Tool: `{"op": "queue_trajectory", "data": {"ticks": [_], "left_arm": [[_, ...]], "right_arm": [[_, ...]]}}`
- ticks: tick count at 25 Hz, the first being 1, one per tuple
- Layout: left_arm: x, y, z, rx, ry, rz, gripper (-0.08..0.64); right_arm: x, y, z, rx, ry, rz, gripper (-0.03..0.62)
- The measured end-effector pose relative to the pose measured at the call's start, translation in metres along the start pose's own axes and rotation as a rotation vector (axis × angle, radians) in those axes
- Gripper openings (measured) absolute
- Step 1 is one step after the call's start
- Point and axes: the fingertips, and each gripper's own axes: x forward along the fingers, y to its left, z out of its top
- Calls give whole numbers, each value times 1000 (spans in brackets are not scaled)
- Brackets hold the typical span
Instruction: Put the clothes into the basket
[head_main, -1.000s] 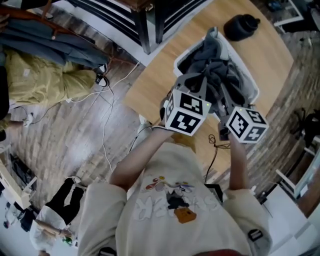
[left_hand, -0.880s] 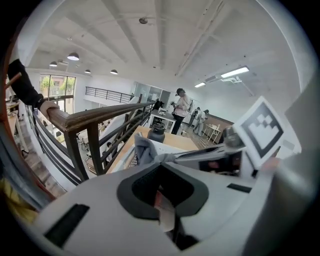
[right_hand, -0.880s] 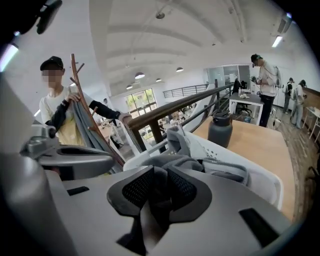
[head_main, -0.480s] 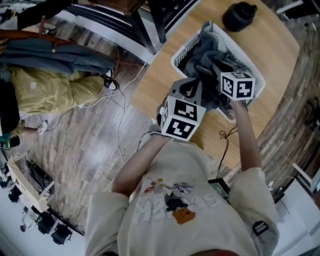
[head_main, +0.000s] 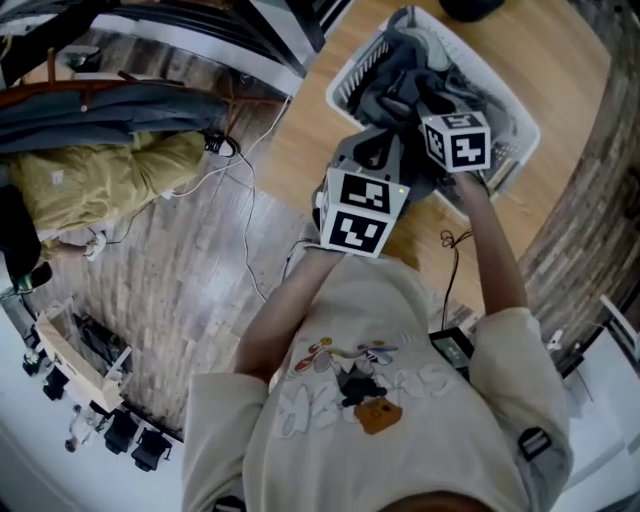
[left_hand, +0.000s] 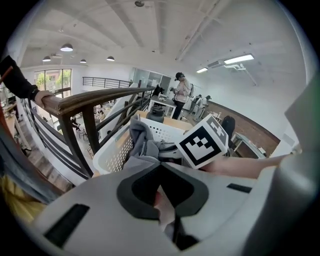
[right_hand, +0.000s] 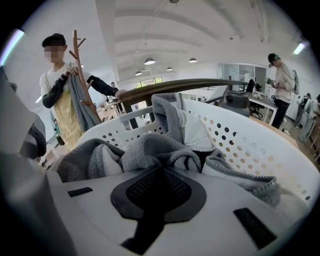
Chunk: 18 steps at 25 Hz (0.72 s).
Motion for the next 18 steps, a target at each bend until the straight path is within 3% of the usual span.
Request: {"op": "queue_trajectory", "data": {"ticks": [4, 6, 7, 8, 11, 14, 18], "left_arm": [[-1, 4, -8, 15, 16, 6, 2], [-5, 1, -16, 50, 26, -29, 3], [-7, -2, -21, 72, 32, -62, 68], [-10, -7, -25, 88, 40, -99, 196], [-17, -14, -47, 82, 69, -195, 339], [-16, -3, -84, 101, 123, -188, 380], [-4, 13, -128, 119, 171, -159, 380]], "right_arm": [[5, -7, -10, 13, -7, -5, 38], [6, -6, -10, 23, -9, -3, 38], [5, -6, -7, 30, -11, 3, 38], [2, -6, -3, 43, -20, 12, 40], [-17, -6, 11, 106, -80, 23, 41], [-48, 0, 30, 98, -166, -6, 41], [-104, 20, 52, 28, -255, -21, 41]]}}
